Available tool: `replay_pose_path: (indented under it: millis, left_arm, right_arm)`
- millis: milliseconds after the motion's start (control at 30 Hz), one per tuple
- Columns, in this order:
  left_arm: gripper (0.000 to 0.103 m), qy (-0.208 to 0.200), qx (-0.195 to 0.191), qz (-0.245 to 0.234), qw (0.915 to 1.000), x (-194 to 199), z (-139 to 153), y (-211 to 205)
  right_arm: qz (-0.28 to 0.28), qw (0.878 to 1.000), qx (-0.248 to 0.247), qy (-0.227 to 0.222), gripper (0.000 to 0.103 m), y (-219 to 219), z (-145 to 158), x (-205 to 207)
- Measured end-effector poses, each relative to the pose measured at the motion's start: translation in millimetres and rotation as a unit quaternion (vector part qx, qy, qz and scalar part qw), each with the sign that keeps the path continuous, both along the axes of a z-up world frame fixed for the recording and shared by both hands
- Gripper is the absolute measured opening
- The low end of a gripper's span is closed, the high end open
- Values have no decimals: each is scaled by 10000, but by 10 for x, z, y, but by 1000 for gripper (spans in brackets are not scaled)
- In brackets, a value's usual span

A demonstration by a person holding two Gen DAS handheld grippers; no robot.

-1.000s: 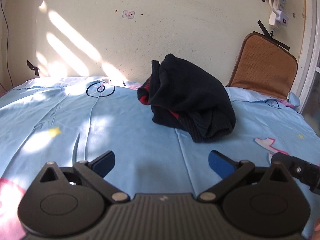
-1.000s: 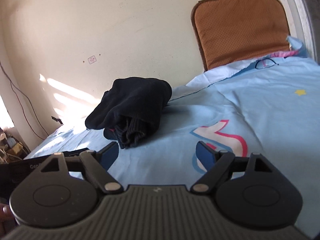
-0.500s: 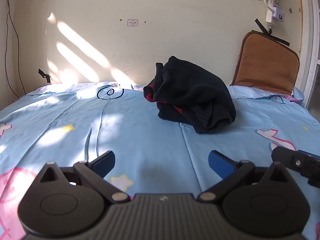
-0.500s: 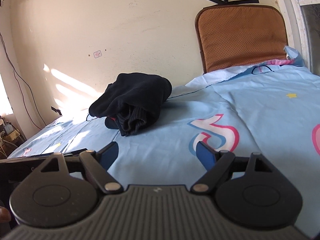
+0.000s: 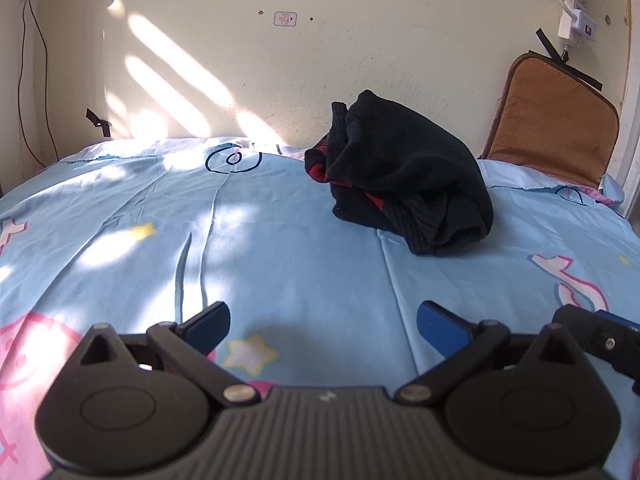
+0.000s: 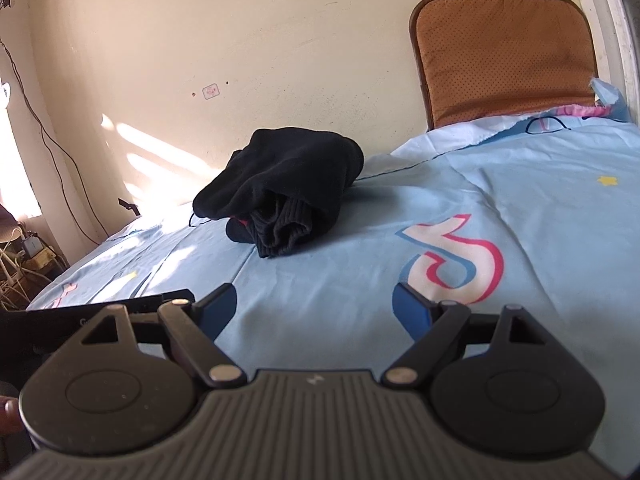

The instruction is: Fold small clothes

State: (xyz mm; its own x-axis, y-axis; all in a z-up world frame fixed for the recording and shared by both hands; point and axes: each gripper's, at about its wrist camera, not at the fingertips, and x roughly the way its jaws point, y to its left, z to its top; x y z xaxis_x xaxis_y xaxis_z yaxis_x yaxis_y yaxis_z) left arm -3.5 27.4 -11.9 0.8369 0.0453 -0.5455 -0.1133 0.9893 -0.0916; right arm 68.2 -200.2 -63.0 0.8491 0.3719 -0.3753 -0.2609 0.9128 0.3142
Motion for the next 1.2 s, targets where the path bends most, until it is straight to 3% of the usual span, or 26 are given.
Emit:
replay_pose_path:
  millis: [300,633,833,1200]
  left_arm:
    - [103,-458,-49,142,9988,-120,70,51]
    - [103,-853,288,220,9957,-230,299,25]
    - [103,-885,793,533,9915,-277,425,-51]
    - [103,-774,747,415,9933,-308,574,-113]
  right_arm:
    - [-11,10000,2,-91,89,4,9,-38]
    - [-43,9999,27,-144,89,7,10,-54]
    - [-58,9998,72,-151,90,-1,8,-56]
    - [-72,9996,216,-162,90,-32,8,-59]
